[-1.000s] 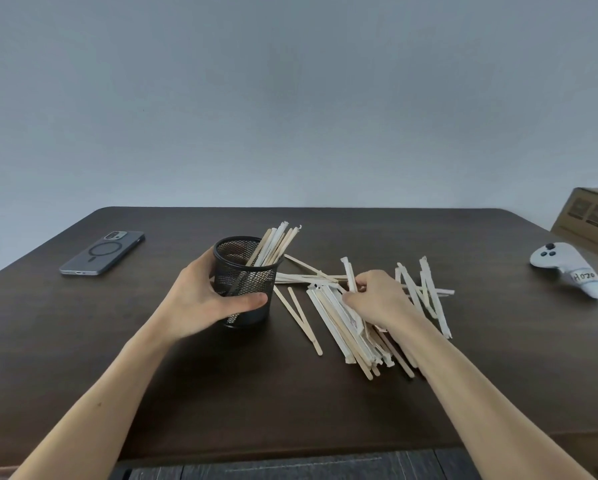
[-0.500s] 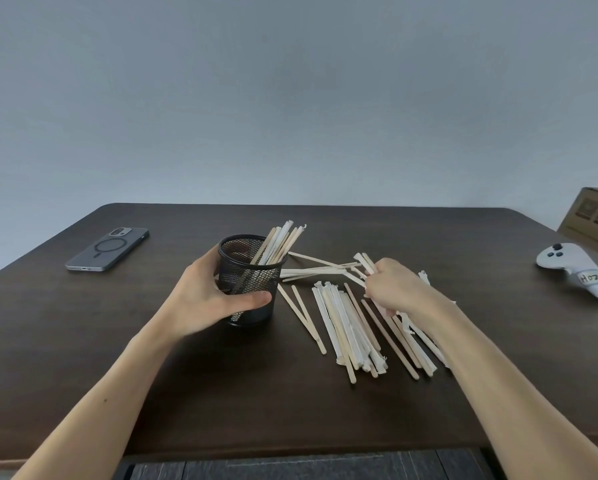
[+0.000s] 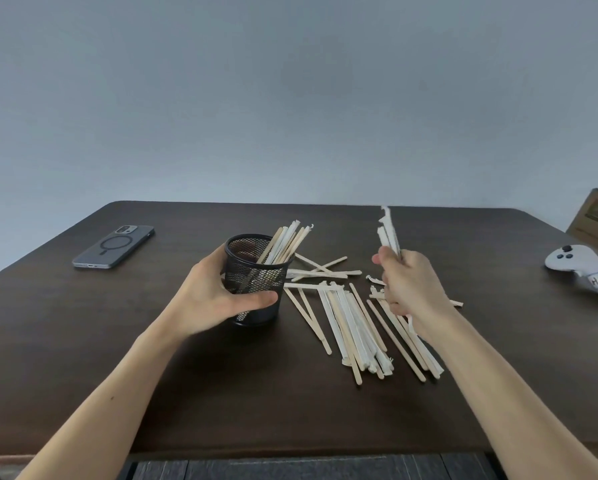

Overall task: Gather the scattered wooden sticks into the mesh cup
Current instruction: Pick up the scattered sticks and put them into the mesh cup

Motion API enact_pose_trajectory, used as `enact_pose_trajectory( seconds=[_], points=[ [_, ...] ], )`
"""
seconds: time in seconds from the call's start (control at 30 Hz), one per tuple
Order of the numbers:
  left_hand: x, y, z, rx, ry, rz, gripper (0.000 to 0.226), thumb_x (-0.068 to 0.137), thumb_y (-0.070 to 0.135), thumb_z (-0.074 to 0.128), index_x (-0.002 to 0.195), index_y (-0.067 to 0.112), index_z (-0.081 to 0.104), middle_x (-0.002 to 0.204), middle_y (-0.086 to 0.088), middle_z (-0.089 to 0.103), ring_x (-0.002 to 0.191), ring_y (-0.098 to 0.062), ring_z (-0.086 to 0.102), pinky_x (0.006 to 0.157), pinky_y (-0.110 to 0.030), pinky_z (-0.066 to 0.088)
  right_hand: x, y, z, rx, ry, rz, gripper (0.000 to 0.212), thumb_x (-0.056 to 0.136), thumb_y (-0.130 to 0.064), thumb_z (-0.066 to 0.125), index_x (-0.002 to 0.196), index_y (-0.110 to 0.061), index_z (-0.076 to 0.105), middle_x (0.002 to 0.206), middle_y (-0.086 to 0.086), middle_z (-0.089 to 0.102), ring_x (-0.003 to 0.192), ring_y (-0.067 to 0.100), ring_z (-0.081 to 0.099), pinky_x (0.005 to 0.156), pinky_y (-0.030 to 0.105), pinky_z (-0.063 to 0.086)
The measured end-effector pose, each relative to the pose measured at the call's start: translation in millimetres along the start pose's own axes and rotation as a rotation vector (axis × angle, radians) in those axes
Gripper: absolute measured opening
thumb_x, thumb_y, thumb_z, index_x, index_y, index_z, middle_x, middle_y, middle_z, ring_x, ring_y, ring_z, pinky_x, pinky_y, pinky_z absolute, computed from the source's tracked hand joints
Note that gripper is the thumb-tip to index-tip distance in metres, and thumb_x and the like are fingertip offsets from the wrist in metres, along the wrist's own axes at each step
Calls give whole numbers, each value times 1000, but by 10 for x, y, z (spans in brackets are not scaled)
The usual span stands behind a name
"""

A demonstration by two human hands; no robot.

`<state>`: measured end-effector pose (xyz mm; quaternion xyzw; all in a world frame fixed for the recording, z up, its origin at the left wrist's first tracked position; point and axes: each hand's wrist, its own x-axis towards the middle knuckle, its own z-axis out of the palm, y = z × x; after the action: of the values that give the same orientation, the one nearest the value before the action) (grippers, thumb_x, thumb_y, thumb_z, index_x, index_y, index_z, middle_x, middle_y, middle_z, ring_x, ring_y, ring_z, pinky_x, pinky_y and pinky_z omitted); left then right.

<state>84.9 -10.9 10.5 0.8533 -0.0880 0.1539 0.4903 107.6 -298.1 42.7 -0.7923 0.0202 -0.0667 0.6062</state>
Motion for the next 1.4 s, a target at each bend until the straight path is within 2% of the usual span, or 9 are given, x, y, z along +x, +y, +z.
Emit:
enact_pose_trajectory(
  seconds=[0.17, 0.4, 0.53, 0.63, 0.77, 1.0, 1.13, 1.27, 1.4],
  points=[
    [-1, 6, 5, 9, -6, 0, 69, 54, 55, 92, 118, 38, 71, 117, 18, 82, 113, -8, 77, 110, -45, 57, -10, -34, 186, 276, 43, -141, 27, 108, -33, 38, 101, -15, 57, 60, -3, 52, 51, 10, 55, 62, 31, 61],
    [-4, 30, 9, 25, -15, -1, 69, 54, 57, 91, 117, 39, 70, 117, 22, 81, 113, -8, 76, 109, -42, 58, -8, -18, 440, 463, -8, -124, 5, 100, -19, 58, 98, -16, 60, 53, -7, 40, 47, 10, 40, 59, 33, 50],
    [-2, 37, 4, 19, -15, -4, 67, 54, 56, 91, 116, 42, 70, 117, 24, 80, 112, -8, 76, 107, -39, 58, 3, -134, 509, 419, 49, -133, 21, 99, -25, 58, 86, -8, 58, 48, -5, 30, 40, 10, 27, 47, 29, 30],
    [-3, 48, 0, 31, -23, 3, 67, 54, 56, 91, 116, 43, 69, 116, 26, 80, 110, -4, 76, 104, -34, 58, 17, -355, 458, 472, 47, -199, 36, 105, -27, 46, 76, -9, 58, 42, -5, 32, 35, 10, 31, 46, 29, 40],
    [-17, 60, 6, 50, -19, 25, 66, 54, 53, 91, 115, 45, 68, 114, 27, 80, 107, 0, 76, 103, -32, 57, 9, -707, 383, 435, 72, -234, 44, 104, -30, 40, 69, -13, 60, 66, 2, 56, 63, 12, 56, 71, 27, 47],
    [-26, 49, -1, 56, -27, 43, 72, 55, 45, 92, 122, 39, 69, 117, 20, 81, 108, -7, 78, 104, -42, 60, -65, -989, 648, 365, -3, -250, 49, 105, -34, 35, 65, -21, 61, 95, 3, 61, 86, 9, 56, 75, 24, 38],
    [-21, 39, -16, 59, -19, 64, 76, 57, 36, 93, 128, 38, 67, 120, 11, 81, 110, -15, 78, 104, -49, 60, -130, -943, 829, 246, -136, -206, 51, 105, -42, 33, 73, -20, 67, 101, 5, 65, 75, -2, 61, 58, 15, 45],
    [-8, 35, -25, 56, -12, 74, 70, 57, 28, 90, 124, 35, 68, 114, 4, 80, 105, -22, 78, 99, -52, 61, -114, -817, 920, 74, -192, -242, 58, 99, -55, 24, 71, -39, 72, 88, 7, 67, 111, 28, 58, 106, 49, 41],
    [17, 6, -62, 35, -5, 70, 70, 55, 32, 90, 122, 35, 69, 117, 2, 79, 109, -22, 76, 102, -52, 59, -67, -772, 847, 96, -172, -246, 59, 101, -56, 22, 76, -45, 74, 67, -2, 64, 109, 28, 61, 116, 56, 25]
  ],
)
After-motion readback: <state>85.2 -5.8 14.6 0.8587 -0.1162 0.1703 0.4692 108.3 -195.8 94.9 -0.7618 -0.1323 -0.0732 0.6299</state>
